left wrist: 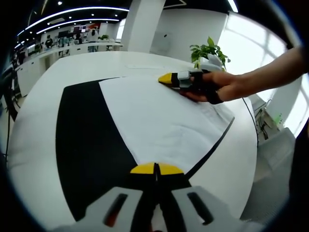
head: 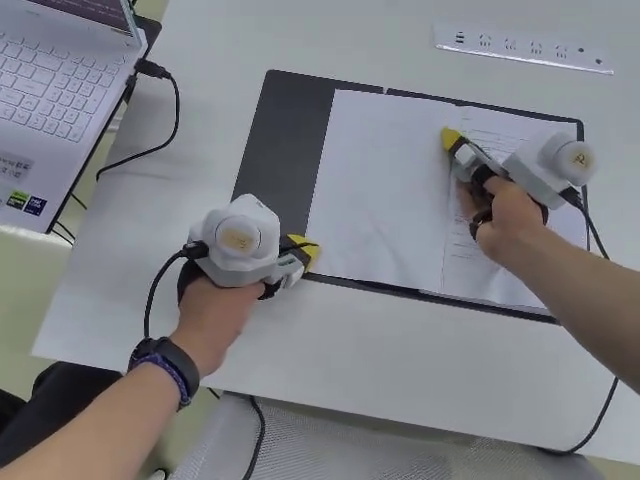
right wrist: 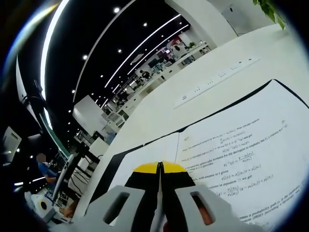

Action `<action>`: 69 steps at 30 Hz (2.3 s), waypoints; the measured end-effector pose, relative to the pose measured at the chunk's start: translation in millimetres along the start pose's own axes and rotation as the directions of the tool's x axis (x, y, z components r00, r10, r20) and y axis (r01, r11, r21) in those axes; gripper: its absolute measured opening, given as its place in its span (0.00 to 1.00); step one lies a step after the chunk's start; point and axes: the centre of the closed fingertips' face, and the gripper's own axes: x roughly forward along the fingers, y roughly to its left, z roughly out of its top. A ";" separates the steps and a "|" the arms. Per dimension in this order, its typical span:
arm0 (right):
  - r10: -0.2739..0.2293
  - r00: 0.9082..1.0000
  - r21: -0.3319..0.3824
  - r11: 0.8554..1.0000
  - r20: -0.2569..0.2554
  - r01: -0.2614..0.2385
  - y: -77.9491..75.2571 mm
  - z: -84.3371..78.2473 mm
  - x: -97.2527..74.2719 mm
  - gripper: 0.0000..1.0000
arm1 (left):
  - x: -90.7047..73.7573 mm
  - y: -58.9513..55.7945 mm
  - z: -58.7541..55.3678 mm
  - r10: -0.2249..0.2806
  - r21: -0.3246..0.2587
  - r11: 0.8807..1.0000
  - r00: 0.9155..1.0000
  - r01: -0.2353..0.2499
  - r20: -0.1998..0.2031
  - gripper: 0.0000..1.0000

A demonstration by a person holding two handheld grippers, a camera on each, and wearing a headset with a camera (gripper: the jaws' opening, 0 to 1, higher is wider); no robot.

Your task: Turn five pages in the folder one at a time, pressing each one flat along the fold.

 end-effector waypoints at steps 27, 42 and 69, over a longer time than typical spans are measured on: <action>0.064 0.997 0.015 0.998 -0.050 -0.064 22.0 -51.7 -72.3 0.00 | 0.3 0.2 -1.6 -0.008 0.005 1.000 1.000 0.008 0.019 0.00; 0.100 0.988 0.006 0.995 -0.119 -0.100 33.6 -78.9 -101.3 0.00 | -0.1 -0.5 -1.6 -0.010 0.013 1.000 1.000 0.009 0.021 0.00; 0.091 0.980 0.014 0.996 -0.176 -0.090 31.5 -119.0 -142.1 0.00 | -0.9 -1.3 -2.2 0.004 0.003 1.000 1.000 -0.004 0.011 0.00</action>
